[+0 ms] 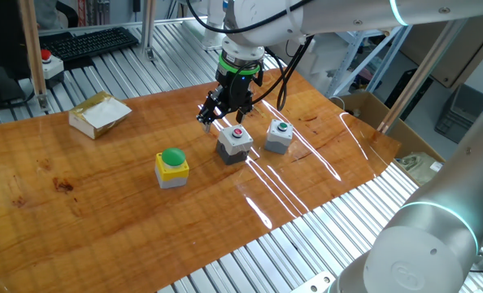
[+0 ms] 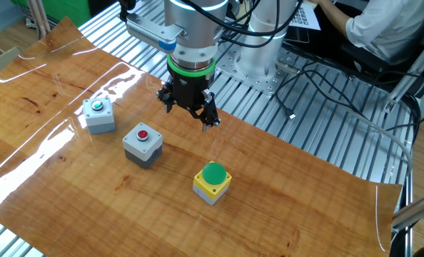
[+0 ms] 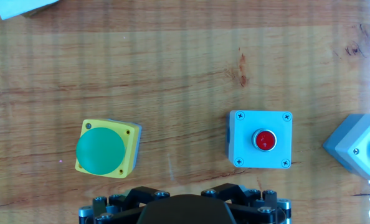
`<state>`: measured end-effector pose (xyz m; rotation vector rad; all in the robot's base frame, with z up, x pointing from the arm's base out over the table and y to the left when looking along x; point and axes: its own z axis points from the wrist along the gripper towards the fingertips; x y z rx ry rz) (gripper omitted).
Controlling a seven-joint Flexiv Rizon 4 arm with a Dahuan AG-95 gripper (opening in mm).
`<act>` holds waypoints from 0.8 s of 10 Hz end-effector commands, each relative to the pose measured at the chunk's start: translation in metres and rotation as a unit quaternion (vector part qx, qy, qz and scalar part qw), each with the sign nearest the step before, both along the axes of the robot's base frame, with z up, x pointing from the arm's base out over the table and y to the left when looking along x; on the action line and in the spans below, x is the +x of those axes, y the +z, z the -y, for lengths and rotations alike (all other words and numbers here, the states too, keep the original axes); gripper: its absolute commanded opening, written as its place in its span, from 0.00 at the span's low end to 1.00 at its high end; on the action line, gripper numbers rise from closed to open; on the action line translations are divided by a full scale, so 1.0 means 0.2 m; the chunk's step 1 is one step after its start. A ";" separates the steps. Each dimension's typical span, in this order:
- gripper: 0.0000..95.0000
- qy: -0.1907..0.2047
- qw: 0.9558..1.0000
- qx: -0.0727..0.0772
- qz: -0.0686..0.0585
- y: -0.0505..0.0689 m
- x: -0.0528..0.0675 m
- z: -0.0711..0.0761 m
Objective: Press three buttons from left to right in sequence
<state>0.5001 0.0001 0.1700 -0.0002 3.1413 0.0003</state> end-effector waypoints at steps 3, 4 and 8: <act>0.00 -0.006 0.997 -0.062 -0.054 -0.01 -0.01 -0.01; 0.00 -0.006 0.997 -0.062 -0.054 -0.01 -0.01 -0.01; 0.00 -0.008 0.997 -0.062 -0.055 -0.01 -0.01 -0.02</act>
